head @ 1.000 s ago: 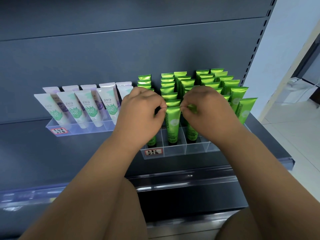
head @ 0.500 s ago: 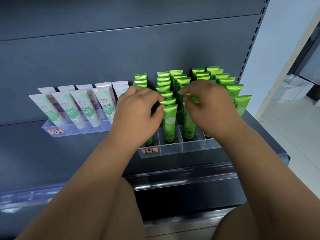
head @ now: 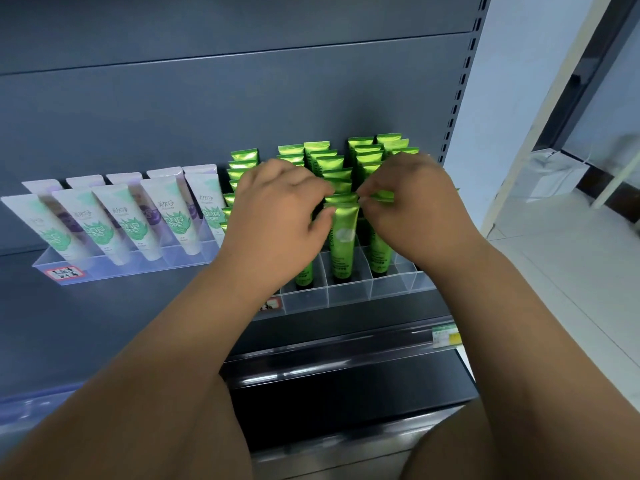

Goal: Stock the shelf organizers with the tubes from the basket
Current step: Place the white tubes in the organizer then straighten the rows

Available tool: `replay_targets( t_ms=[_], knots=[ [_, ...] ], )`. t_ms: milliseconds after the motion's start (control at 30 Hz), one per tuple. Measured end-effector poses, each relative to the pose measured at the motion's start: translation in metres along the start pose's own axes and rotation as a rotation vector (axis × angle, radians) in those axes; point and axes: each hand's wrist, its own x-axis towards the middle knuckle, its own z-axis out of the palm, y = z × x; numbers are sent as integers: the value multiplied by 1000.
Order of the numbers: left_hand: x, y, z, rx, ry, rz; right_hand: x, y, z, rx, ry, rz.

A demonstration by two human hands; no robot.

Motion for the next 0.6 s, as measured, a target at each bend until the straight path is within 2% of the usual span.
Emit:
replay_targets(
  t_ms=[167,600],
  knots=[
    [3,4,6,51,-31,54,0,7,4,-6,-37,-35],
    [6,10,15,-1,1,-1,2,11,6,-28,-42,-53]
  ],
)
